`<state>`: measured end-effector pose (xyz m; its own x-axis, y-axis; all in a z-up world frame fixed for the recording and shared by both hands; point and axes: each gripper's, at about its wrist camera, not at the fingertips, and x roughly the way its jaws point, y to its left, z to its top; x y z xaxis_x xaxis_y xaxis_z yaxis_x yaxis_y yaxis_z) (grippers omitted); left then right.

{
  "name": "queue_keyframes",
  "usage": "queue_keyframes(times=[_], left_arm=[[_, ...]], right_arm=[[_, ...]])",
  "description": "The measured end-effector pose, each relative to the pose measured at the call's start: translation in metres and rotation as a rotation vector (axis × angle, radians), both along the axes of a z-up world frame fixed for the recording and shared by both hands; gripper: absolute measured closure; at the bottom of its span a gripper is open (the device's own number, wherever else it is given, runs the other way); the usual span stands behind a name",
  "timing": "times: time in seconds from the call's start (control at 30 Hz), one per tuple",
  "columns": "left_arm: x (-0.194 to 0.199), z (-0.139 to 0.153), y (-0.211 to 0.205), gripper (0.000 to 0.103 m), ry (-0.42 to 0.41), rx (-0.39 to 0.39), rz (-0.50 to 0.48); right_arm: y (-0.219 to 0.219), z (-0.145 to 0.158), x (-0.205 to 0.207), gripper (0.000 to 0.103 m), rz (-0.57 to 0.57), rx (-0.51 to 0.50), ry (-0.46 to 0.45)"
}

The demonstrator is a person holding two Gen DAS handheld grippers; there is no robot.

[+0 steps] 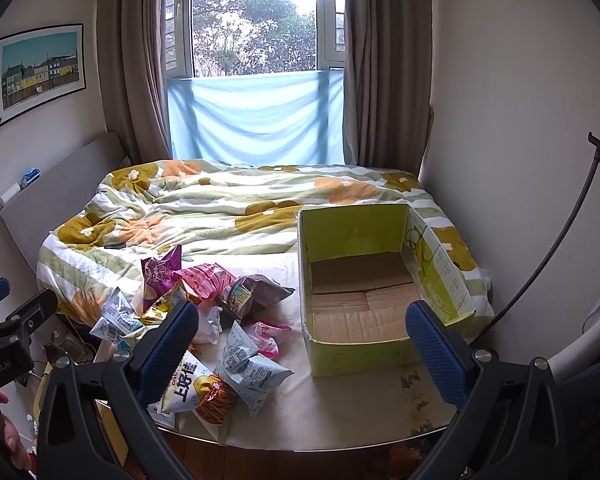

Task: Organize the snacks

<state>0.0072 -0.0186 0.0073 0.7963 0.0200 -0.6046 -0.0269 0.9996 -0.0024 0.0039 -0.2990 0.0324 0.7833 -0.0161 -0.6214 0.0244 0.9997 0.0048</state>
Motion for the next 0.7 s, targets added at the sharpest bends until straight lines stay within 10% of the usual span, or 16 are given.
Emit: queue_keyframes(times=[0.7], left_arm=[[-0.0079, 0.0051, 0.0008, 0.001, -0.02, 0.008, 0.006]], right_arm=[[0.0009, 0.0054, -0.0082, 0.0, -0.007, -0.006, -0.03]])
